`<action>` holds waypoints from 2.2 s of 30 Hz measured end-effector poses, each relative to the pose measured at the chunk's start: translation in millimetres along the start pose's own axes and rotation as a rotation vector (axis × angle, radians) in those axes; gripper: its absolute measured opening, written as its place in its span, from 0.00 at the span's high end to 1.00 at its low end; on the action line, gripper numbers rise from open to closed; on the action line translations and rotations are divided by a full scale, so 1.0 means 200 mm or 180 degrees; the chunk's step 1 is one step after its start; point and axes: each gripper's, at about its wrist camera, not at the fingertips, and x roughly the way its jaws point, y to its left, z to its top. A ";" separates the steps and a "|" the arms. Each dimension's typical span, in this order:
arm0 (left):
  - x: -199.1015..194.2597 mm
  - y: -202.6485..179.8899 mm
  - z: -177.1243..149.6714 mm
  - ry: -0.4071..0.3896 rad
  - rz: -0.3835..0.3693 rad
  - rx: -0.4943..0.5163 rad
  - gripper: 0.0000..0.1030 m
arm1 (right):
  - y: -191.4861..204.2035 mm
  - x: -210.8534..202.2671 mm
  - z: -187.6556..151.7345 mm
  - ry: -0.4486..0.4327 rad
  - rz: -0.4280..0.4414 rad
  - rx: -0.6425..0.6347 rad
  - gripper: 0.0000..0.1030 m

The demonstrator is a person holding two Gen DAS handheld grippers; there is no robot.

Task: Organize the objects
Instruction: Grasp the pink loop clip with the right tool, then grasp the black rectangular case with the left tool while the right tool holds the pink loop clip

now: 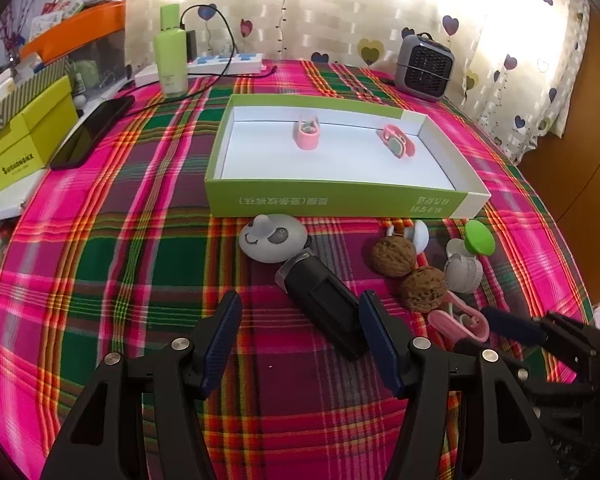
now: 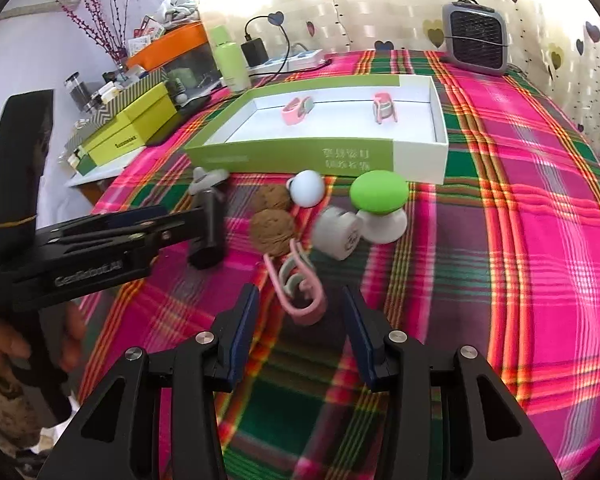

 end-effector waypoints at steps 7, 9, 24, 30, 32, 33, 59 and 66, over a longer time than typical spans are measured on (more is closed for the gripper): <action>-0.01 0.02 -0.01 0.0008 0.0011 -0.0027 0.41 | 0.09 0.05 0.03 0.0050 -0.0242 -0.0451 0.57; -0.02 0.03 -0.02 0.0010 0.0014 -0.0033 0.41 | 0.09 0.06 0.03 0.0048 -0.0248 -0.0448 0.57; -0.01 0.01 -0.01 0.0041 0.0038 -0.0012 0.41 | 0.08 0.03 0.01 0.0006 -0.0353 -0.0351 0.76; 0.02 -0.06 -0.02 0.0103 0.0053 0.0061 0.41 | 0.09 0.04 0.00 -0.0002 -0.0357 -0.0351 0.76; 0.03 -0.07 -0.02 0.0131 0.0082 0.0082 0.41 | 0.09 0.04 0.00 -0.0001 -0.0354 -0.0345 0.76; 0.04 -0.06 -0.03 0.0146 0.0102 0.0076 0.41 | 0.09 0.04 0.00 -0.0001 -0.0357 -0.0344 0.76; 0.04 0.09 -0.05 0.0054 0.0056 0.0009 0.41 | 0.14 0.04 -0.02 0.0018 -0.0287 -0.0337 0.78; 0.06 0.07 -0.03 -0.0006 0.0118 0.0107 0.41 | 0.14 0.06 0.00 -0.0012 -0.0342 -0.0351 0.78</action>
